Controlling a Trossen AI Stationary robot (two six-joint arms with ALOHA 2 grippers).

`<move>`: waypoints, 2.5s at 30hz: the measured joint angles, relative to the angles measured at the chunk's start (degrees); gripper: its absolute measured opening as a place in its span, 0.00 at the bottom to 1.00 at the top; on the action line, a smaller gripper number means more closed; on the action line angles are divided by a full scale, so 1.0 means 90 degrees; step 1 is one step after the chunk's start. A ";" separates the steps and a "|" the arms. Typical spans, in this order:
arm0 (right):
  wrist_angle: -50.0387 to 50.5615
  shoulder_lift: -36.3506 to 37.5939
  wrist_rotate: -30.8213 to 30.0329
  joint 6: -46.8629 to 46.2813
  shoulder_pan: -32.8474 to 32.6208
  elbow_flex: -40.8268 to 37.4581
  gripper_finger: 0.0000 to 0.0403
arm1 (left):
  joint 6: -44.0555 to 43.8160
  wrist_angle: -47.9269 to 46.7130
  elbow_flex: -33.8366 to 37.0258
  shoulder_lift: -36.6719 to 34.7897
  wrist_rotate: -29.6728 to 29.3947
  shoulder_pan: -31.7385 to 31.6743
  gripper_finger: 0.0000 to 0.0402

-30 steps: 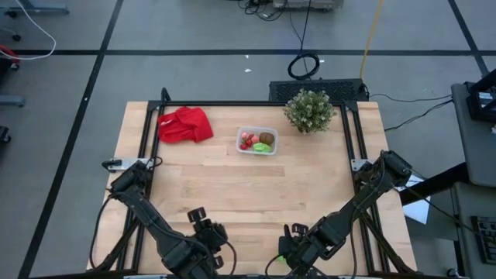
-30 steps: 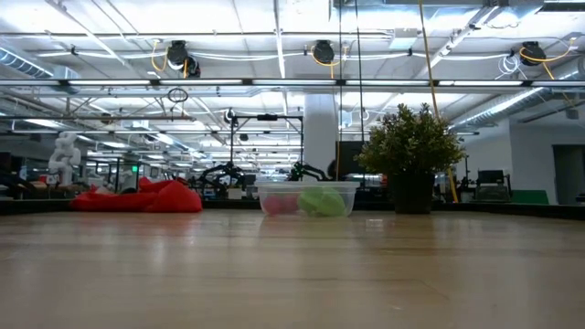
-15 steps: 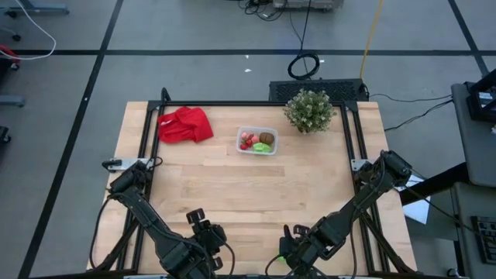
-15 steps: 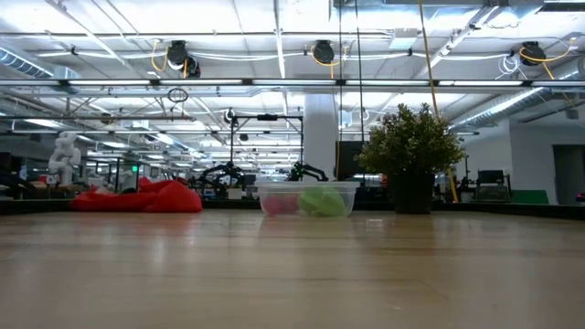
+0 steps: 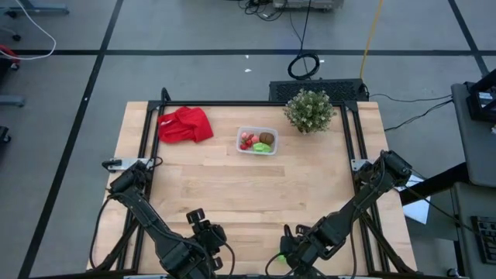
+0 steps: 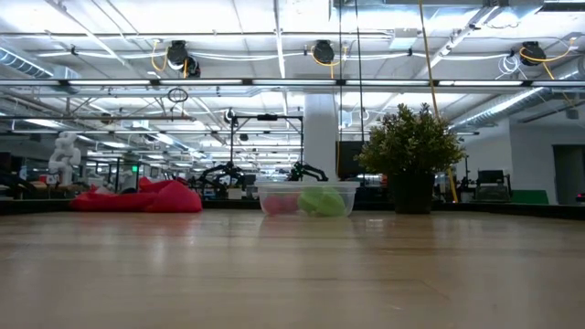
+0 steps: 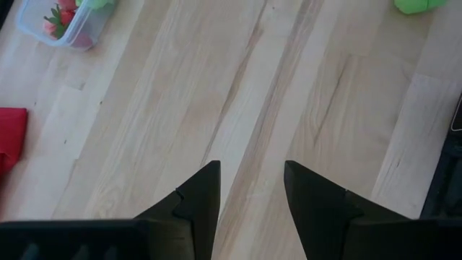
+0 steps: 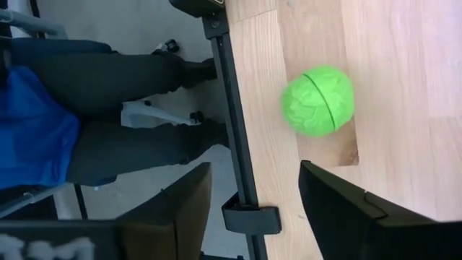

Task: Pick and placing Produce into tupperware
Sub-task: Put the cabbage into the bin

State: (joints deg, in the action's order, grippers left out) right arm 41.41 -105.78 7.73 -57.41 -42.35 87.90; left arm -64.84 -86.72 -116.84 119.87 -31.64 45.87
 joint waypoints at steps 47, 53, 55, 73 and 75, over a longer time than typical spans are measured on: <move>0.0106 -0.1091 -0.0337 -0.0263 0.0406 -0.0006 0.53 | -0.0333 -0.0004 0.0000 0.0000 0.0002 0.0420 0.40; 0.0016 -0.1378 -0.0016 -0.0215 0.0456 0.0026 0.53 | -0.0330 0.0000 0.0000 0.0000 0.0000 0.0420 0.40; 0.0028 -0.1417 0.0028 -0.0205 0.0489 0.0027 0.53 | -0.0330 -0.0003 0.0000 0.0000 0.0000 0.0420 0.40; -0.0164 -0.1448 -0.0017 -0.0020 0.0536 0.0006 0.53 | -0.0284 -0.0002 0.0000 0.0000 -0.0046 0.0420 0.40; -0.0170 -0.1450 -0.0005 0.0002 0.0544 0.0005 0.53 | -0.0286 -0.0002 0.0000 0.0000 -0.0046 0.0420 0.40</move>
State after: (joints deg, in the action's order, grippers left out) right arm 39.88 -118.83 7.68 -57.39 -37.45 87.94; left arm -67.41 -86.74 -116.84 119.87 -32.05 49.65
